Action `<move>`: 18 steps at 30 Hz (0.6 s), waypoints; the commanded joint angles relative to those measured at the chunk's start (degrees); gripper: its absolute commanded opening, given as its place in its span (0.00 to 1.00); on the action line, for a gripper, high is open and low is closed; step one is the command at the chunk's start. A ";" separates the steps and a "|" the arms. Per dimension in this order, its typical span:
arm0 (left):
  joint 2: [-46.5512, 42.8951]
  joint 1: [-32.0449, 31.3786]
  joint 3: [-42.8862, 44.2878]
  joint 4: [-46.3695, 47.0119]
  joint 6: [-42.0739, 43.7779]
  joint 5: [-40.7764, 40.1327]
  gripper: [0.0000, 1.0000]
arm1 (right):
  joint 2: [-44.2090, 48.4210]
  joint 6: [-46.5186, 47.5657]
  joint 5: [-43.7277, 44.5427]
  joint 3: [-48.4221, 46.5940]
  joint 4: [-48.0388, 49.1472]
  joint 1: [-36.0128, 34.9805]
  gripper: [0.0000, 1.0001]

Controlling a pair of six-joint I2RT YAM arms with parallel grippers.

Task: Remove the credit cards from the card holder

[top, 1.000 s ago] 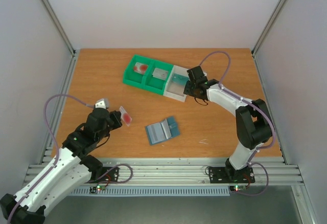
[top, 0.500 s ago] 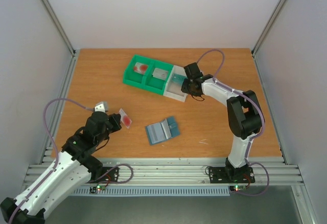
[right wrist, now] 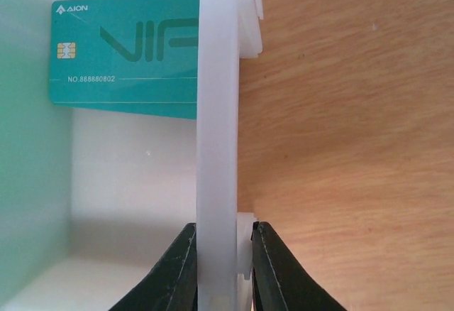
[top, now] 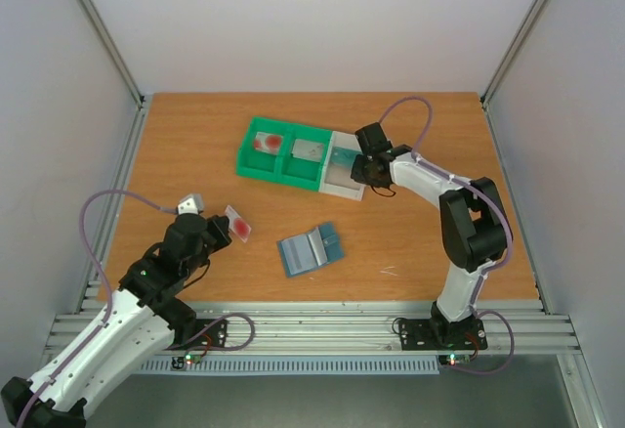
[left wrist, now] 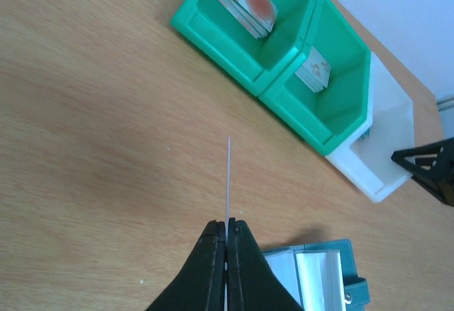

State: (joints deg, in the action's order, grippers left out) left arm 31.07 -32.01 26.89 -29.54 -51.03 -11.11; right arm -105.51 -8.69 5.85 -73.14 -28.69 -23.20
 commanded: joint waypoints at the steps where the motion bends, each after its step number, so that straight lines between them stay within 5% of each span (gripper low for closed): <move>1: 0.21 -0.16 0.63 4.17 -1.65 -4.75 0.00 | 4.11 -0.84 -5.18 3.87 -0.33 -0.30 0.17; 18: 10.25 -0.16 3.12 13.31 -12.69 -17.09 0.00 | 10.47 -6.93 -11.66 11.72 0.03 -3.39 0.20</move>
State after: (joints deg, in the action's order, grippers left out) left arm 40.05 -32.01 28.47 -24.12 -60.93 -24.01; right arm -96.62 -12.38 1.06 -62.67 -28.12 -24.97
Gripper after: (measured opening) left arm 0.007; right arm 0.200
